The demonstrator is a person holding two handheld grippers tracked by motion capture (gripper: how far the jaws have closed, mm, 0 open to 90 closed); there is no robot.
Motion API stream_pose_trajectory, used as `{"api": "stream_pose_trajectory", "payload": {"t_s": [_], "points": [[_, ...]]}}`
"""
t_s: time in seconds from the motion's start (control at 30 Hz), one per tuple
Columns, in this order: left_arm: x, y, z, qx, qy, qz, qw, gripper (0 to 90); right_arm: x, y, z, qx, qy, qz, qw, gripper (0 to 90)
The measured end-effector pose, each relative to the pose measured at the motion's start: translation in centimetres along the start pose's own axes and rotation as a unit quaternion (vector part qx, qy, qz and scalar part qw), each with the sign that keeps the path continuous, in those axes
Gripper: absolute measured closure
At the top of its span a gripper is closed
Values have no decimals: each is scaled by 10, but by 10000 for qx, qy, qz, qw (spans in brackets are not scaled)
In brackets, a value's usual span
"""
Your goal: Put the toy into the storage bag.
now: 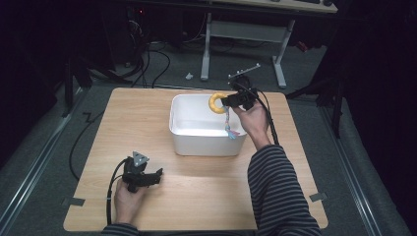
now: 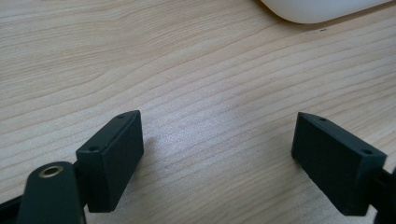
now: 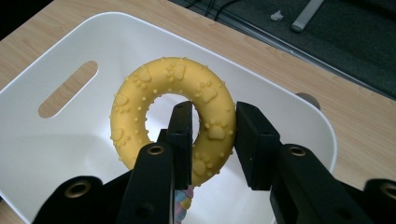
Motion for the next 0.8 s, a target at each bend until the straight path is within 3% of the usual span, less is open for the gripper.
{"api": "stream_pose_trajectory", "payload": {"t_s": [0.17,0.5,0.8], "points": [[0,0,0,-1,3,-4,10000,171,4,-8,3,9,75,121,9999,690],[0,0,0,0,10,-2,10000,171,17,-22,14,-209,210,370,9989,689],[0,0,0,-3,11,-6,10000,171,23,-22,20,-442,266,476,9975,689]]}}
Point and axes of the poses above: each handheld gripper's, and its own axes: y roughly backward along the jaws, x roughly out of its underside, z roughly to its left, the point moved 5 cm from there along -y, roughly forward along the jaws
